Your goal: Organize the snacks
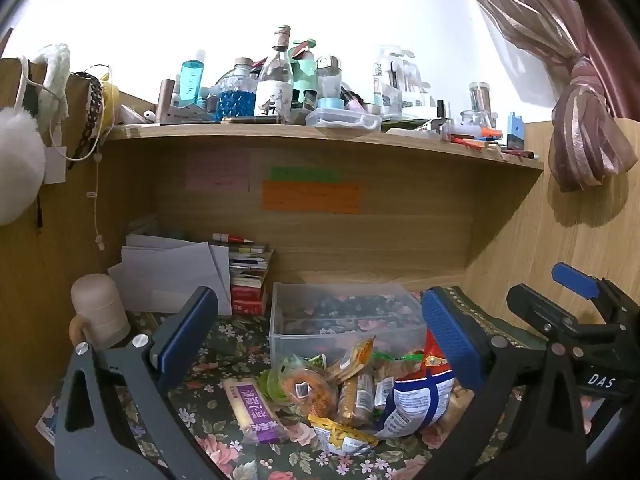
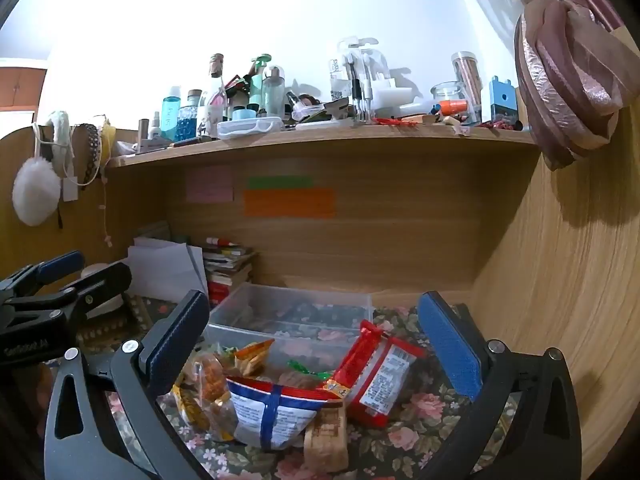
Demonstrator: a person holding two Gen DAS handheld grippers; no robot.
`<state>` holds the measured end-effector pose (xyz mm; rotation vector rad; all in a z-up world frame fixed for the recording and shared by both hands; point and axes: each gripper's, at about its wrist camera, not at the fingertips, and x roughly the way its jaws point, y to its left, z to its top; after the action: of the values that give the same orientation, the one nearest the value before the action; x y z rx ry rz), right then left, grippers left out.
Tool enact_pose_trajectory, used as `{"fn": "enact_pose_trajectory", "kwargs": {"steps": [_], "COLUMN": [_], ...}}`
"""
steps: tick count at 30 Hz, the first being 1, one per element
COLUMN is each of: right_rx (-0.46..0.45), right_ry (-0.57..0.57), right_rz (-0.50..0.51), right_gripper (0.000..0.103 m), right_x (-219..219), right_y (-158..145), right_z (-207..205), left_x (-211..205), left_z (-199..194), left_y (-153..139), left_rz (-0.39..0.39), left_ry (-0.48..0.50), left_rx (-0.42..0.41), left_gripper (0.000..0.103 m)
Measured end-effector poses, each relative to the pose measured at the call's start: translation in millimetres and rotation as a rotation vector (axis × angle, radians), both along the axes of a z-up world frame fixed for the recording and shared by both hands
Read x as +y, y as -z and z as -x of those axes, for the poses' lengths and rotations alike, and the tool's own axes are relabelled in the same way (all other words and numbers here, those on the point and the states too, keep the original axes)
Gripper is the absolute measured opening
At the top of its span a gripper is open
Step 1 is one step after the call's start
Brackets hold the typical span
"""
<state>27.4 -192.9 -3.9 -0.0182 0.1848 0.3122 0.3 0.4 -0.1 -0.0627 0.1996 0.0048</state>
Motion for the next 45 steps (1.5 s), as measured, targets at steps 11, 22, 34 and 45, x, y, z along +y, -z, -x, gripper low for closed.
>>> {"fn": "enact_pose_trajectory", "kwargs": {"steps": [11,22,34,45], "right_rx": [0.006,0.000,-0.012,-0.011], "right_ry": [-0.006,-0.008,-0.008,-0.008], "right_rz": [-0.011,-0.030,-0.038,-0.039], "right_gripper": [0.103,0.103,0.103,0.103], "right_x": [-2.3,-3.5,-3.6,-2.7], "right_y": [-1.2,-2.7,-2.8,-3.1], "right_z": [-0.2,-0.3,2.3,3.2], "left_x": [-0.9,0.8,-2.7,-5.5], "left_z": [1.5,-1.6,-2.8,-2.5], "left_y": [-1.9,-3.7,-2.8,-2.7], "left_rz": [-0.003,-0.002,-0.004,-0.009], "left_ry": [0.002,0.012,0.016,0.020], "left_rx": [-0.008,-0.018,-0.023,-0.026], "left_gripper": [0.103,0.103,0.103,0.103]}}
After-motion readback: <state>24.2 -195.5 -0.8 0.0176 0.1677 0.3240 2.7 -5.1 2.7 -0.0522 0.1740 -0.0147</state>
